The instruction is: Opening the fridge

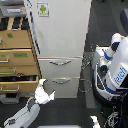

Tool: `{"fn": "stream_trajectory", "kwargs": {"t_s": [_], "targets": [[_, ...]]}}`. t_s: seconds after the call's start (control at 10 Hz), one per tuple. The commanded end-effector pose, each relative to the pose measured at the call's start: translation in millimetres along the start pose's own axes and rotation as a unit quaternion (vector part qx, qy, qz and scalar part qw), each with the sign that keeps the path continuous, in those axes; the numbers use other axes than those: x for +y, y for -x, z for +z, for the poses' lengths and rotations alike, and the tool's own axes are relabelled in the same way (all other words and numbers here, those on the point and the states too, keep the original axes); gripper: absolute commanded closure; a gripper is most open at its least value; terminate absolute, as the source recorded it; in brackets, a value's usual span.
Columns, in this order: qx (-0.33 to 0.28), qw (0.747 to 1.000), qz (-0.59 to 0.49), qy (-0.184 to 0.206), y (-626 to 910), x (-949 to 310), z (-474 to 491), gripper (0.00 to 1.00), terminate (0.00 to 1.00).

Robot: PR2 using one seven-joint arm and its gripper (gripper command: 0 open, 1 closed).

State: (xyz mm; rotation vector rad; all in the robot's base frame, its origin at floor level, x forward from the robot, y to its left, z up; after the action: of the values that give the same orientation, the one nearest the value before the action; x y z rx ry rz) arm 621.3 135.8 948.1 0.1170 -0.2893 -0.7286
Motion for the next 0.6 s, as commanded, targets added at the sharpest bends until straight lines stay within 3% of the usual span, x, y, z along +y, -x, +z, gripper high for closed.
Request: {"fn": "stream_trajectory", "kwargs": {"t_s": [0.1, 0.6], "targets": [[0.086, 0.988, 0.11, -0.067, -133, 141, 49, 0.0, 0.0], [0.114, 0.983, 0.121, -0.076, -170, 186, 50, 0.0, 0.0]]}}
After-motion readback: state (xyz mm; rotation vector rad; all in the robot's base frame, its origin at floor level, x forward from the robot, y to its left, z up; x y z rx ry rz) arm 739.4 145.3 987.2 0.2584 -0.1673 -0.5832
